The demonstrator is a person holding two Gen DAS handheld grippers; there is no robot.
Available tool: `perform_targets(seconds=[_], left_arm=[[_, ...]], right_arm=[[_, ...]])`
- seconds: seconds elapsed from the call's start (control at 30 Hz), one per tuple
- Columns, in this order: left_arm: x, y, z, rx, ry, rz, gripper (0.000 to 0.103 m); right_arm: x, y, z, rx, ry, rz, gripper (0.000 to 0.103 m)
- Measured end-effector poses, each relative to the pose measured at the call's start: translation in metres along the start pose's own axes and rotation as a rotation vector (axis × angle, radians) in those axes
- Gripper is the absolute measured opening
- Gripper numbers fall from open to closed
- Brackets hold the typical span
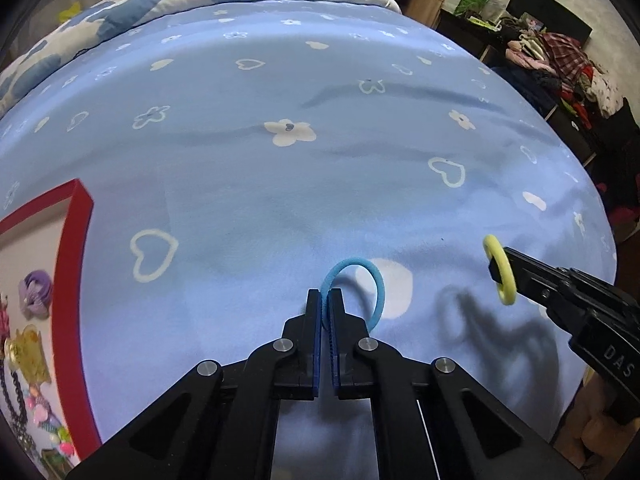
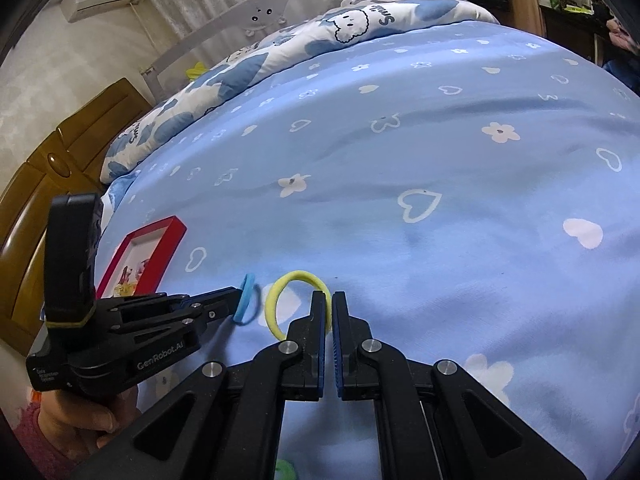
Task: Organize jewelry
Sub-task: 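Grasp the blue hair tie with the left tool while the right tool grasps the yellow hair tie, then carry the blue and yellow hair ties into the red tray with both tools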
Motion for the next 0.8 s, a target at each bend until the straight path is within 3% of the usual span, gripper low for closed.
perform_targets(seconds=[0.8], left_arm=[[0.084,-0.151,-0.038,-0.058,-0.115,0.174,0.002]], right_arm=[[0.025,-0.026,-0.084,-0.105,-0.141,0.009,0.003]])
Point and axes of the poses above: each gripper's, at about its wrist camera, not at the fingertips, and y roughly the way its jaws point, z to its right, x to its underside, the point moved 3 cm from there along y, roughly the way its jaws point, and after that the axes turned 9 degrees about x, right-handed, at the moved point
